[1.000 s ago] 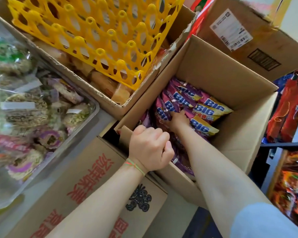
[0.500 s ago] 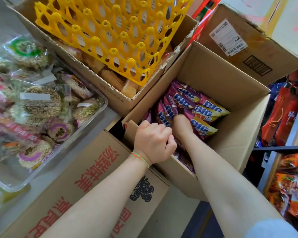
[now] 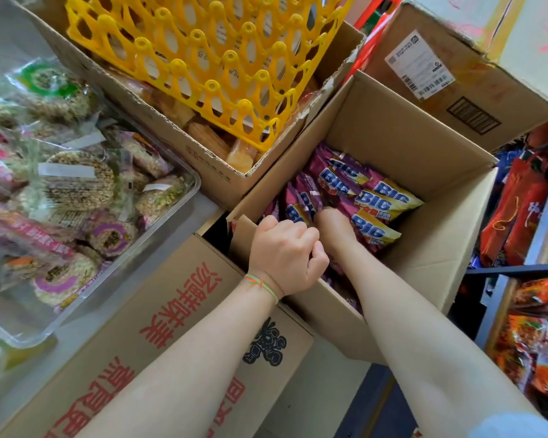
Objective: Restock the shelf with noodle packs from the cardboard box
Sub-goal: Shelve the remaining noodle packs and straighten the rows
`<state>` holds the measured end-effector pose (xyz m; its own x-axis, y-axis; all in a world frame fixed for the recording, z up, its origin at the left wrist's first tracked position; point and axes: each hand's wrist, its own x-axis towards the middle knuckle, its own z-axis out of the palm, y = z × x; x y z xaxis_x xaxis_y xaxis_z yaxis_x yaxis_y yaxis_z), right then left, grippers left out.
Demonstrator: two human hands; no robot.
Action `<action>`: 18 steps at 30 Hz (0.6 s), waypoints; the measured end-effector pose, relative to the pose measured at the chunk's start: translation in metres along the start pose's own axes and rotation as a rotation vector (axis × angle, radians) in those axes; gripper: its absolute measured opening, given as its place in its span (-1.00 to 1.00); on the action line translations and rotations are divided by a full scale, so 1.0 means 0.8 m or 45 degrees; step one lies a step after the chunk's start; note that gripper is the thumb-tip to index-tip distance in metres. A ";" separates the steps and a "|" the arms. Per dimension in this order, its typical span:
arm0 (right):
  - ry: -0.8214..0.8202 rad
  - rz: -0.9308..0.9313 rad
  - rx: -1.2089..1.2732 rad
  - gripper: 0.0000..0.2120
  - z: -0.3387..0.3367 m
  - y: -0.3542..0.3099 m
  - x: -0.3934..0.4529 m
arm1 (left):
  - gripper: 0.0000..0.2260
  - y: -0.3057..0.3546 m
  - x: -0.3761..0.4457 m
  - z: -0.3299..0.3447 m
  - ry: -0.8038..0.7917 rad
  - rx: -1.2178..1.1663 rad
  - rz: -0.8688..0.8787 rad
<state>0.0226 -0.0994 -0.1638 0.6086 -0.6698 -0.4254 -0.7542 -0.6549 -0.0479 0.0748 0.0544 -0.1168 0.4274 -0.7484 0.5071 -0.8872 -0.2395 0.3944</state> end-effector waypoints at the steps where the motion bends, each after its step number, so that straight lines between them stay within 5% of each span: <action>1: 0.077 -0.003 0.043 -0.93 -0.007 0.004 -0.005 | -0.76 0.000 0.003 0.000 -0.027 0.008 -0.004; 6: 0.387 -0.073 0.200 -0.80 -0.058 0.031 -0.062 | -0.72 0.003 0.010 -0.006 -0.142 0.037 0.022; 11: 0.756 -0.065 0.377 -0.83 -0.126 0.057 -0.149 | -0.63 0.022 0.028 -0.026 -0.583 0.073 -0.266; 13: 0.850 -0.065 0.505 -0.83 -0.163 0.070 -0.193 | -0.67 0.040 0.045 -0.036 -0.588 -0.381 -0.616; 15: 0.838 -0.043 0.693 -0.81 -0.199 0.090 -0.245 | -0.35 0.073 0.070 -0.052 -0.522 -0.955 -0.819; 18: 0.719 -0.043 1.031 -0.75 -0.244 0.123 -0.335 | -0.16 0.143 0.108 -0.081 -0.724 -1.352 -0.729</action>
<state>-0.1668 -0.0526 0.1225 0.5026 -0.8616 0.0710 -0.5470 -0.3805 -0.7456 0.0215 0.0023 0.0219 0.3303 -0.9190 -0.2152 0.0683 -0.2041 0.9766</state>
